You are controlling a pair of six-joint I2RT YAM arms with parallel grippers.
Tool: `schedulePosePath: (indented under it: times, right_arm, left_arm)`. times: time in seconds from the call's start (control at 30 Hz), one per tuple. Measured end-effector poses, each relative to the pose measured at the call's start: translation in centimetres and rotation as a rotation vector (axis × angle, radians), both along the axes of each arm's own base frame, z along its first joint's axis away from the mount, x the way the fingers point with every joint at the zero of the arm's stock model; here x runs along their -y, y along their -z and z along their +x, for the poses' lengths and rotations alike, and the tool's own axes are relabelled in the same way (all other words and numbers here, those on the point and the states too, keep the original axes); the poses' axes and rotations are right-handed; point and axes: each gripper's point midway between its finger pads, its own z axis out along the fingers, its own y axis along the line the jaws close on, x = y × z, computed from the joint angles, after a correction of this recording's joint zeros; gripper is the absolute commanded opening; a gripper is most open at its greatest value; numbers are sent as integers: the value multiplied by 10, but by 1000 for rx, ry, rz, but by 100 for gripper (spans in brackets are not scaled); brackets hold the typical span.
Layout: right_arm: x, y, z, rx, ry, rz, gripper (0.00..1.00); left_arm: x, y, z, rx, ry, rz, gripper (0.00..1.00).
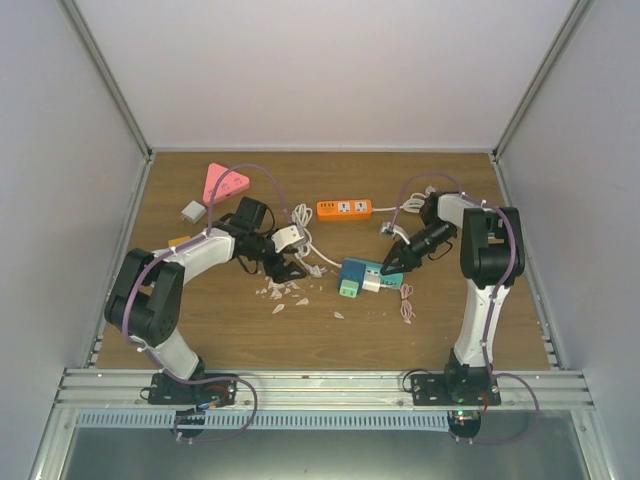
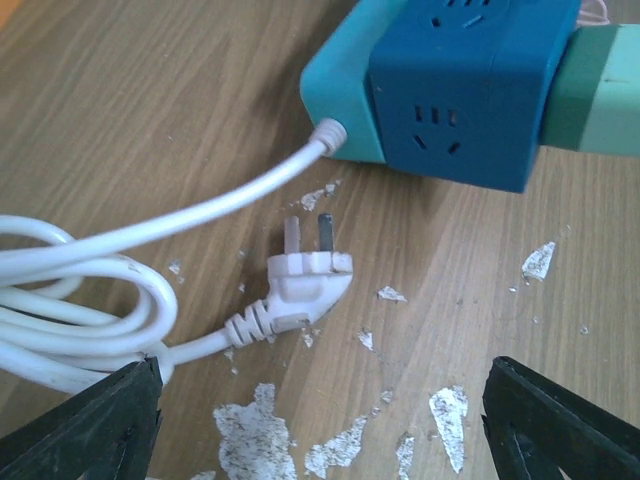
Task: Pull the plug off the socket
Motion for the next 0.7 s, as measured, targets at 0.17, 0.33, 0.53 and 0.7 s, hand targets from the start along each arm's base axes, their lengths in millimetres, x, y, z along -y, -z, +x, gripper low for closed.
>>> schedulePosePath:
  times: [0.17,0.33,0.53,0.7]
  right_arm:
    - [3,4,2,-106,74,37,27]
    - [16,6,11,-173,166,39,39]
    - [24,15,36,-94,201,-15,54]
    - [27,20,49,-53,228,-36,58]
  left_arm:
    - [2,-11,12,58,-1,2,89]
    - [6,-24,24,106,-4,-10,90]
    - [8,-31,30,127,-5,-17,90]
    - [8,-34,32,135,-6,-21,90]
